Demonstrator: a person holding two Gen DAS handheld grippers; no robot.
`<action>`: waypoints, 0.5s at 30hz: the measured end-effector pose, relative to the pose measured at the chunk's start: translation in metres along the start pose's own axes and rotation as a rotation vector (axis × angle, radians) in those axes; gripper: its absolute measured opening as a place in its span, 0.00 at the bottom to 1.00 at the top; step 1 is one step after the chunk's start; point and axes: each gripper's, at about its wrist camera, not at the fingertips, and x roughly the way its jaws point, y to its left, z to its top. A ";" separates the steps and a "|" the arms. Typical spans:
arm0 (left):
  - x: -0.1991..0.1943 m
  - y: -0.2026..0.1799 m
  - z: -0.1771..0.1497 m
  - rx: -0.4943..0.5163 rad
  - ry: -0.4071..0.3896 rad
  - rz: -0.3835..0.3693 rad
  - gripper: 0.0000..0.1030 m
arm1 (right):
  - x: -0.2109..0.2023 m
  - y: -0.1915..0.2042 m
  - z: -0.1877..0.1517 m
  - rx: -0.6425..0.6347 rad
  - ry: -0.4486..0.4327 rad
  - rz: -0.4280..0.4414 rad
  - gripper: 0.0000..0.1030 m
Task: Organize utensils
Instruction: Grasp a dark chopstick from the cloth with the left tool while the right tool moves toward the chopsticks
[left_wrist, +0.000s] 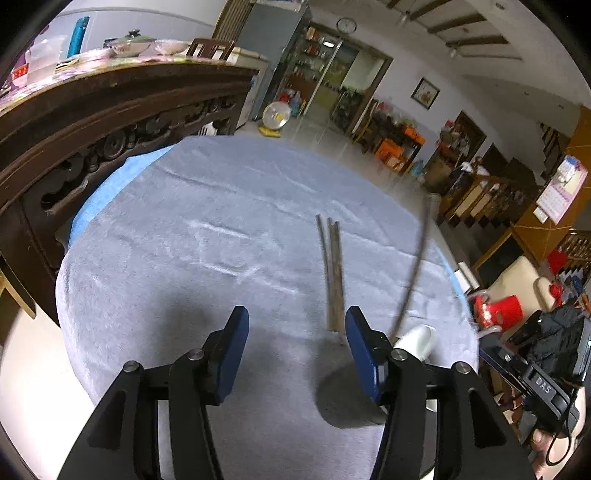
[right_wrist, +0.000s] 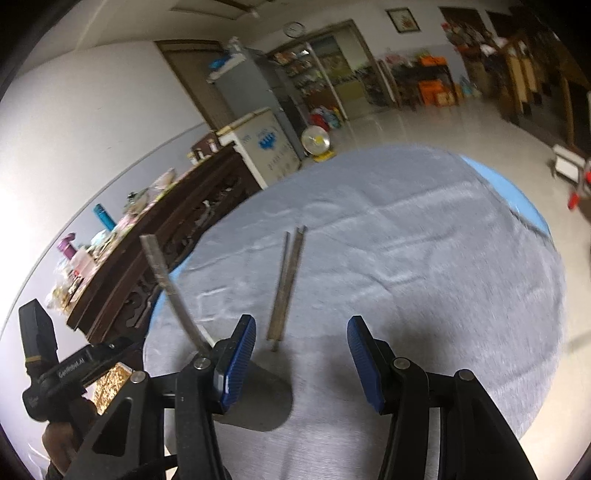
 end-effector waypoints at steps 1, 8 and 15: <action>0.011 0.004 0.005 0.011 0.036 0.014 0.53 | 0.003 -0.006 -0.001 0.013 0.012 -0.005 0.54; 0.084 0.023 0.040 0.002 0.269 0.033 0.53 | 0.039 -0.045 -0.009 0.107 0.123 -0.046 0.54; 0.158 0.005 0.078 -0.018 0.430 0.063 0.52 | 0.062 -0.069 -0.014 0.161 0.182 -0.061 0.54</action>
